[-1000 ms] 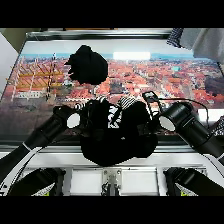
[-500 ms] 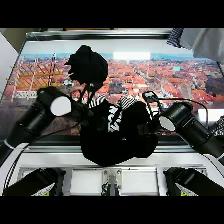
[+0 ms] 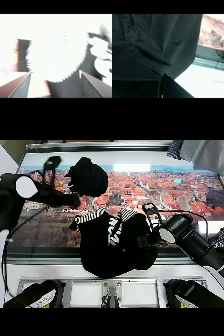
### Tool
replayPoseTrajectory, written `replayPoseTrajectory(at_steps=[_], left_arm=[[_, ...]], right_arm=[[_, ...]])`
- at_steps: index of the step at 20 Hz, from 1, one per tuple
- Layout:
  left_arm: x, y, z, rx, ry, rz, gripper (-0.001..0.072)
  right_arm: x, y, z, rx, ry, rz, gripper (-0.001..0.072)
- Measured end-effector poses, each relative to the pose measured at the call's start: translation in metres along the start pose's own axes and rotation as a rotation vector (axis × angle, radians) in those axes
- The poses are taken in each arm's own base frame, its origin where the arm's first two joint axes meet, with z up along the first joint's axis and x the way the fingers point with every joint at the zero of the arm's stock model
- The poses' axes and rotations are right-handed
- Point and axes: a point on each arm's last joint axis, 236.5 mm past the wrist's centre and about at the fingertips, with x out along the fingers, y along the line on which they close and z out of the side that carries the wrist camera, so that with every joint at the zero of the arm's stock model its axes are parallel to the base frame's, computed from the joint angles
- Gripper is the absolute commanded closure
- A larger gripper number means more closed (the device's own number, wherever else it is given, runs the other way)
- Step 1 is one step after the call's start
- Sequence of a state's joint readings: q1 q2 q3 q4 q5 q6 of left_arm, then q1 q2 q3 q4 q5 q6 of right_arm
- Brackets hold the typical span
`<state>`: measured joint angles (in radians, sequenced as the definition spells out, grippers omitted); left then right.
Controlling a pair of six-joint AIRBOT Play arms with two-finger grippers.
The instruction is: Fold the clothes and pants, and hang the long-sleeved shirts on hangers.
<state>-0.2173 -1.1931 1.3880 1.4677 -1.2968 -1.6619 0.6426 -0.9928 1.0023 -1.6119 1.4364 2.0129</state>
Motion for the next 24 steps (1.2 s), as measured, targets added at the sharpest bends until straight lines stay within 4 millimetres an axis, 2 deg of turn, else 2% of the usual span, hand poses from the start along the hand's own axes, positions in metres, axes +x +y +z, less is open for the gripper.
replayPoseTrajectory(at_steps=[2,6,10,15,18,21,23,24], left_arm=[[0.023,0.061,0.013,-0.066,-0.002,0.127,0.0051],[0.071,0.155,0.025,-0.127,-0.004,0.301,0.0052],[0.117,0.213,0.029,-0.096,0.010,0.418,0.0052],[0.165,0.260,0.042,-0.039,0.050,0.513,0.0052],[0.191,0.281,0.037,-0.043,0.110,0.543,0.0052],[0.210,0.294,0.029,-0.053,0.162,0.557,0.0052],[0.217,0.298,0.027,-0.056,0.175,0.563,0.0060],[0.219,0.300,0.027,-0.056,0.179,0.566,0.0158]], right_arm=[[0.000,0.000,0.000,0.000,0.000,0.000,0.0690],[0.000,0.000,0.000,0.000,0.000,0.000,0.0691],[0.000,0.000,0.000,0.000,0.000,0.000,0.0691],[0.000,0.000,0.000,0.000,0.000,0.000,0.0691],[0.000,0.000,0.000,0.000,0.000,0.000,0.0691],[0.000,0.000,0.000,0.000,0.000,0.000,0.0691],[0.000,0.000,0.000,0.000,0.001,0.000,0.0691],[0.000,0.000,0.000,0.000,0.001,0.000,0.0691]])
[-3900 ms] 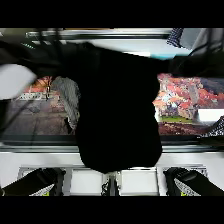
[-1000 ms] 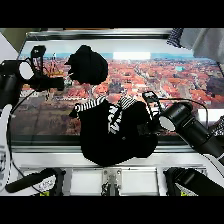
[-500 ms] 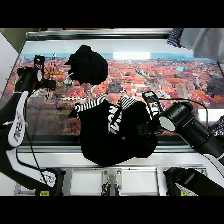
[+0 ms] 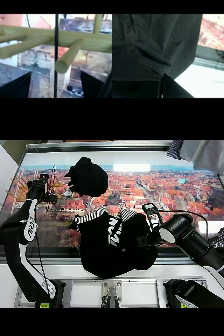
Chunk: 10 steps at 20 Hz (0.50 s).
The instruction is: Fold the clothes and pants, and hang the long-sleeved shirts on hangers.
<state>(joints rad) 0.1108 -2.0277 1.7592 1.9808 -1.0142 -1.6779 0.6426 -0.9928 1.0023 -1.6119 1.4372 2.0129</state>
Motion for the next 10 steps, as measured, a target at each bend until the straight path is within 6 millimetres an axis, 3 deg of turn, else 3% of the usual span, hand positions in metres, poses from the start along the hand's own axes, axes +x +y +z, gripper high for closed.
replayPoseTrajectory(at_steps=[2,3,4,6,10], left_arm=[[0.0039,-0.0010,-0.0001,-0.002,0.004,0.001,0.0286],[0.0051,-0.0014,-0.0011,-0.005,0.008,0.000,0.0445],[0.0066,-0.0017,-0.0033,-0.005,0.018,0.001,0.0555],[0.0081,-0.0015,-0.0070,-0.011,0.033,0.003,0.0694],[0.0083,-0.0014,-0.0096,-0.020,0.045,0.004,0.0694]], right_arm=[[0.0000,0.0001,0.0000,0.000,0.000,0.001,0.0691],[0.0000,0.0001,0.0000,0.000,0.000,0.001,0.0691],[0.0000,0.0001,0.0000,0.000,0.000,0.001,0.0691],[0.0000,0.0001,0.0000,0.000,0.000,0.001,0.0690],[0.0000,0.0002,0.0001,0.000,-0.001,0.001,0.0691]])
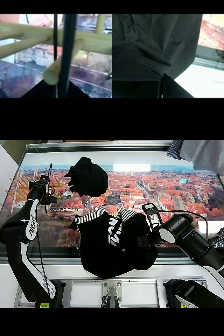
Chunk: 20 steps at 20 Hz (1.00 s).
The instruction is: Fold the clothes and pants, and hang the long-sleeved shirts on hangers.
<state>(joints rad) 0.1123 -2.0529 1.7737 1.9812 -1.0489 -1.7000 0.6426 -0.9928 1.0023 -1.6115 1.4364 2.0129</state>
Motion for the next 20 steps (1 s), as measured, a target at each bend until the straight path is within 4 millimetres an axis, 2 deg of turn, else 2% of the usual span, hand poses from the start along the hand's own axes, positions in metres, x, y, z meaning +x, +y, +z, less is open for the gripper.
replayPoseTrajectory(at_steps=[3,5,8,12,16,18,20], left_arm=[[-0.006,0.000,-0.004,-0.012,0.017,-0.009,0.0694],[-0.020,0.005,-0.003,-0.024,0.016,-0.009,0.0695],[-0.063,0.018,0.016,-0.023,-0.068,0.002,0.0694],[-0.140,0.020,0.036,0.022,-0.190,0.000,0.0695],[-0.218,-0.005,0.038,0.155,-0.285,-0.036,0.0694],[-0.256,-0.032,0.024,0.294,-0.304,-0.118,0.0694],[-0.297,-0.065,0.001,0.455,-0.329,-0.257,0.0694]], right_arm=[[0.000,0.000,0.000,0.000,0.000,0.000,0.0691],[0.000,0.000,0.000,0.000,0.000,0.000,0.0691],[0.000,0.000,0.000,0.000,0.000,0.000,0.0690],[0.000,0.000,0.000,0.000,0.000,0.000,0.0690],[0.000,0.000,0.000,0.000,0.000,0.000,0.0691],[0.000,0.000,0.000,0.000,0.000,0.000,0.0691],[0.000,0.000,0.000,0.000,0.000,-0.001,0.0690]])
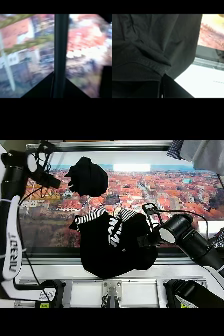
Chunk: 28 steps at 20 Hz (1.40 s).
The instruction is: Fold the clothes and pants, and hang the long-sleeved shirts on hangers.
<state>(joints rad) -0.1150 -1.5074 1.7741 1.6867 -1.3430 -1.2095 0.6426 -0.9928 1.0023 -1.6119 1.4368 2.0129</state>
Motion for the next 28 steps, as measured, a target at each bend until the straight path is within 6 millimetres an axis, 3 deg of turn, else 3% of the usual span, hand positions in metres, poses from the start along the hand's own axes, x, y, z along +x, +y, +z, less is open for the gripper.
replayPoseTrajectory(at_steps=[2,4,9,13,21,28], left_arm=[[-0.035,-0.043,0.001,0.135,-0.049,-0.161,0.0694],[-0.070,-0.072,-0.006,0.231,-0.080,-0.268,0.0694],[-0.108,-0.081,-0.052,0.372,0.021,-0.317,0.0696],[-0.119,-0.096,-0.085,0.490,0.061,-0.385,0.0696],[-0.114,-0.149,-0.209,0.728,0.169,-0.567,0.0696],[-0.118,-0.185,-0.272,0.763,0.160,-0.642,0.0696]], right_arm=[[0.000,0.000,0.000,0.000,0.000,0.000,0.0691],[0.000,0.000,0.000,0.000,0.000,0.000,0.0691],[0.000,0.000,0.000,0.000,0.000,0.001,0.0691],[0.000,0.000,0.000,0.000,0.000,0.001,0.0691],[0.000,0.000,0.000,0.000,0.000,0.000,0.0691],[0.000,0.000,0.000,0.000,0.000,0.000,0.0691]])
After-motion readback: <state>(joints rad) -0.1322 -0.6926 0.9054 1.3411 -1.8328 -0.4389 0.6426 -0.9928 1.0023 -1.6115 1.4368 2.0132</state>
